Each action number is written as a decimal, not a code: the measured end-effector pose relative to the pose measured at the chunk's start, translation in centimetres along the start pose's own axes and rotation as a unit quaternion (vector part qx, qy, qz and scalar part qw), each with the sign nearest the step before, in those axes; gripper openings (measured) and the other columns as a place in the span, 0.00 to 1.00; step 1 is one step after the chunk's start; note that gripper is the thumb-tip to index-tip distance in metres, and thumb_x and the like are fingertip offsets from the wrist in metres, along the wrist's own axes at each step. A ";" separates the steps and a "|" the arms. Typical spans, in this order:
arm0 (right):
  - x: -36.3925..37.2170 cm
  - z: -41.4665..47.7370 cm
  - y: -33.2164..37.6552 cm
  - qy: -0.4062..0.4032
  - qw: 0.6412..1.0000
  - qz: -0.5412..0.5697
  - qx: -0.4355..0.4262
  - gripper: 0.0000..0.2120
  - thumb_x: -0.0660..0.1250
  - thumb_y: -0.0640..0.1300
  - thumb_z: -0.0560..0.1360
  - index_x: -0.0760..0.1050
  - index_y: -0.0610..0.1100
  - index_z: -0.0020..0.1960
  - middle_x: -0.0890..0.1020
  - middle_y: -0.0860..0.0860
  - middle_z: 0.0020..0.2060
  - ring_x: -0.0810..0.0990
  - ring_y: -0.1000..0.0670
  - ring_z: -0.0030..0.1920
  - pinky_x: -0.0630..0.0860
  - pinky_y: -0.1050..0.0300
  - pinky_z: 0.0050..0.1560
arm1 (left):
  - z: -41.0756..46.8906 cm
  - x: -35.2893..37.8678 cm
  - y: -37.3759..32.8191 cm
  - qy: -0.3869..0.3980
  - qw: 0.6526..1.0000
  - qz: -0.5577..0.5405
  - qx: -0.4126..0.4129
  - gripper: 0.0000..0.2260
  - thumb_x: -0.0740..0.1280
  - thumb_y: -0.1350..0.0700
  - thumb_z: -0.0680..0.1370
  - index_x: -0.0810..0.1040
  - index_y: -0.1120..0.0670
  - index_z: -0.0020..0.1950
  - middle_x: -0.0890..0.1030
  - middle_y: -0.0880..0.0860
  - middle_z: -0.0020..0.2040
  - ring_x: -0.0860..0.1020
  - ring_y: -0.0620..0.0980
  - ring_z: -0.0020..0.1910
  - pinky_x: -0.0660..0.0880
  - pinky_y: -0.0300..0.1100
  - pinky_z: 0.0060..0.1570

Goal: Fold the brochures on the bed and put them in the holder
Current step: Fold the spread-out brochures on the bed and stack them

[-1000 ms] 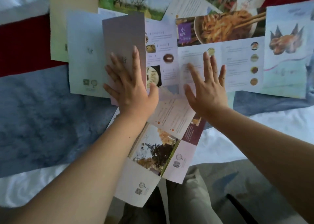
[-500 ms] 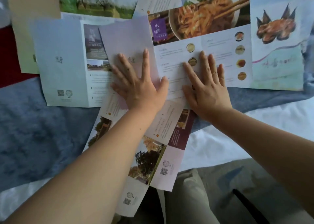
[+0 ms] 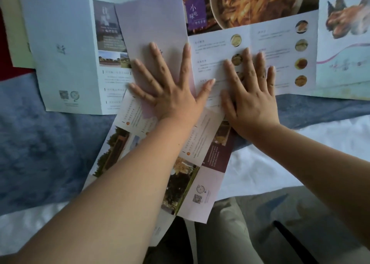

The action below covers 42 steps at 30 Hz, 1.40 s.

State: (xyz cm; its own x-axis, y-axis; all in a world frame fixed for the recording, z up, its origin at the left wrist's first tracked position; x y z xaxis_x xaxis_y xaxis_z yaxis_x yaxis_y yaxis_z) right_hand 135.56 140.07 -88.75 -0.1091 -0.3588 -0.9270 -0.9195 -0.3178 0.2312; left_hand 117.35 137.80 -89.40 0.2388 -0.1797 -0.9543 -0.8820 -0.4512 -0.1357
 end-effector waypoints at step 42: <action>3.1 0.0 14.2 0.046 0.994 -0.068 -0.072 0.36 0.48 0.75 0.79 0.43 0.65 0.83 0.40 0.42 0.83 0.40 0.39 0.83 0.43 0.30 0.79 | -5.5 -4.4 29.0 -0.078 0.956 -0.201 -0.197 0.51 0.61 0.20 0.69 0.48 0.43 0.84 0.45 0.59 0.84 0.47 0.58 0.83 0.47 0.65 0.75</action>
State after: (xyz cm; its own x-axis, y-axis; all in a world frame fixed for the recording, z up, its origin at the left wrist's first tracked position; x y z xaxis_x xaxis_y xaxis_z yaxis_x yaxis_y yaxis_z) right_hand 122.18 134.42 -88.32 0.0539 -0.3796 -0.9236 -0.8590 -0.4892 0.1509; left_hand 92.97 120.66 -87.70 0.4355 0.1974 -0.8783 -0.5020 -0.7566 -0.4190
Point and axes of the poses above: each hand's wrist, its own z-axis towards the middle knuckle, its own x-axis out of the palm, y = z × x, the point moved 9 cm from there along z, towards the middle knuckle
